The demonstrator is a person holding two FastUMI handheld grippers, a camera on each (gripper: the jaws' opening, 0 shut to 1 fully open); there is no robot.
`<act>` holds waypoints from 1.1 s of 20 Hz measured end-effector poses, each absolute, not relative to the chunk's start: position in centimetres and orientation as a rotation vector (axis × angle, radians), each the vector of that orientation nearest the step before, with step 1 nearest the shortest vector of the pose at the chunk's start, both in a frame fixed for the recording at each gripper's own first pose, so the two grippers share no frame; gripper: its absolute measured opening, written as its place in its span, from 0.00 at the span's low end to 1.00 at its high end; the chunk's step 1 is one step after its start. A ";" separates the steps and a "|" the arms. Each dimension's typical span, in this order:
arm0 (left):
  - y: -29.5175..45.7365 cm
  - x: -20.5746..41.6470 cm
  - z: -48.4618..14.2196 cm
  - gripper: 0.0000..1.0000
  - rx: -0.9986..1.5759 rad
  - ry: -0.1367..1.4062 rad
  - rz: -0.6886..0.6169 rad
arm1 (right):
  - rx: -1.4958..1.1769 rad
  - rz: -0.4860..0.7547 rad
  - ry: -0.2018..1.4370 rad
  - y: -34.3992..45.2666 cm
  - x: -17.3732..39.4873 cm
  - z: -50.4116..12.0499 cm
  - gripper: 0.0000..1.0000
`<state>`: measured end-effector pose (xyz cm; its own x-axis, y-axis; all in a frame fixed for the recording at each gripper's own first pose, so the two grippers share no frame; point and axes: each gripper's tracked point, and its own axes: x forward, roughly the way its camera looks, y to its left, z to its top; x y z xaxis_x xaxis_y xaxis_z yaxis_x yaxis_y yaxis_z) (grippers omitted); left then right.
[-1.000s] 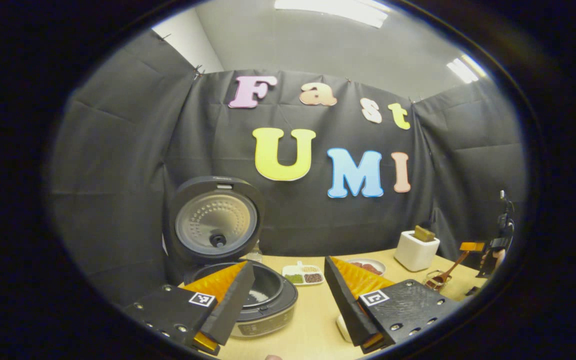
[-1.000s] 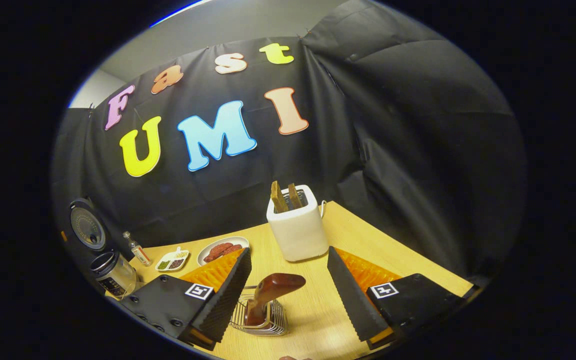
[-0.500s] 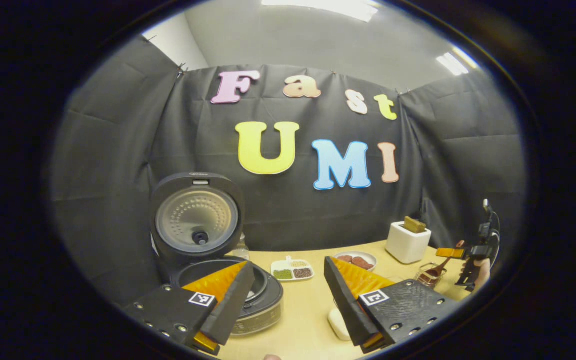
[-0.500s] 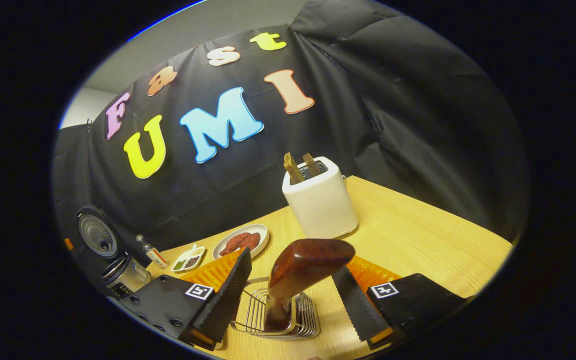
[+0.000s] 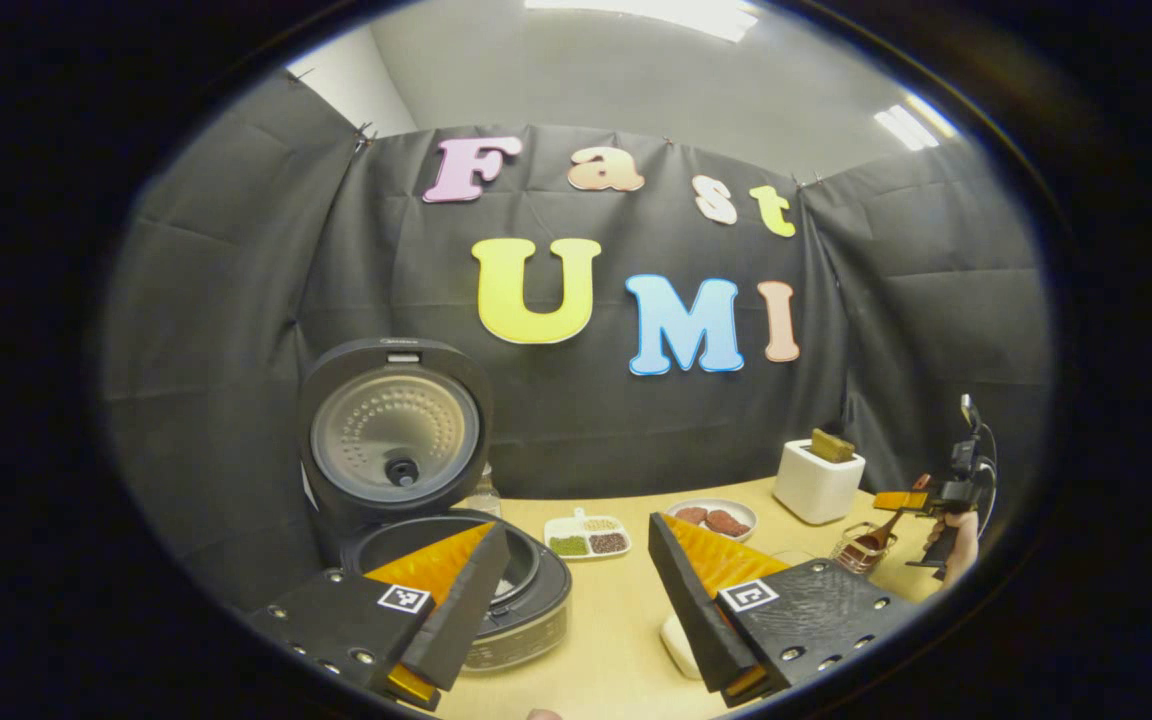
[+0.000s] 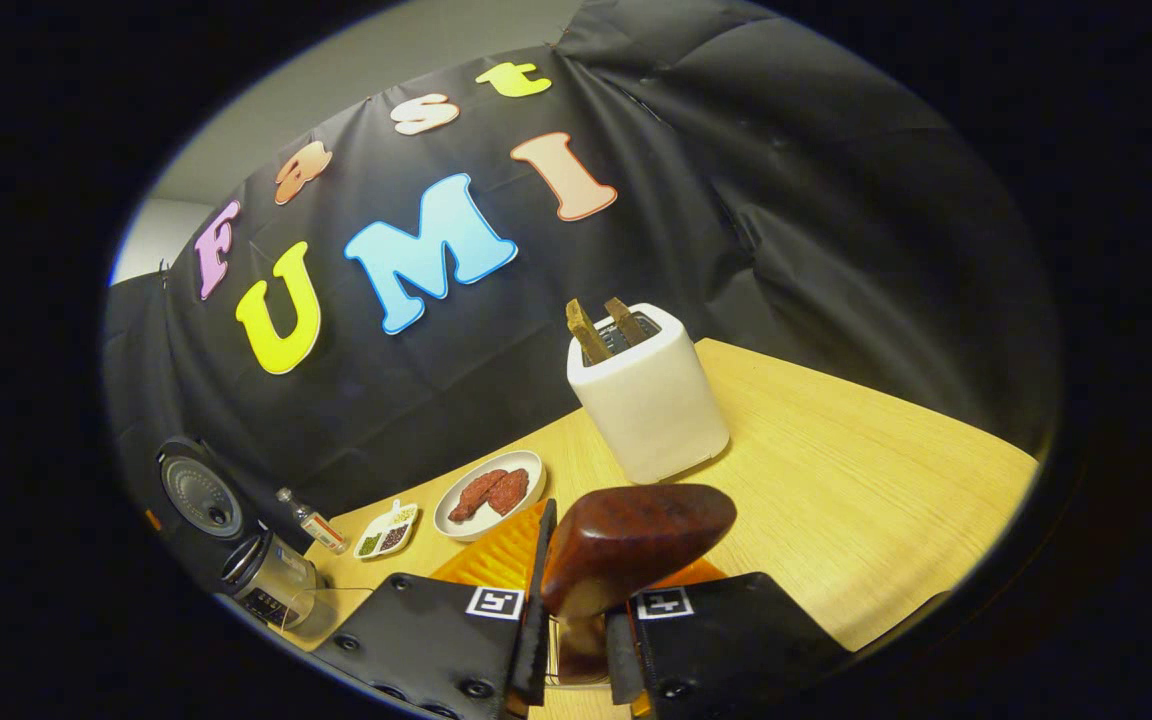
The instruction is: Close the left gripper, press the button to open the rice cooker; take a wooden spoon from the chopstick holder with the right hand, scoop a spoonful of rice and pour it into the rice cooker, then put the wooden spoon back into the chopstick holder.
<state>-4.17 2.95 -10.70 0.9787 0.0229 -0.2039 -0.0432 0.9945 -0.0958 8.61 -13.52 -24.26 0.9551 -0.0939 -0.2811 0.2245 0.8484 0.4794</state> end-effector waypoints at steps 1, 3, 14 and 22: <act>3.1 -4.3 -10.9 0.89 -0.108 0.206 0.033 | 0.523 -0.168 0.248 -13.3 8.2 -23.4 0.21; 3.5 -4.5 -11.5 0.89 -0.117 0.208 0.037 | 0.471 -0.162 0.240 -13.0 8.0 -21.8 0.20; 5.5 -6.4 -13.5 0.89 -0.182 0.178 0.050 | 0.268 -0.047 0.055 -4.6 7.4 -6.8 0.21; 7.0 -7.7 -13.8 0.89 -0.216 0.166 0.055 | 0.199 0.192 0.136 7.7 9.2 -9.0 0.21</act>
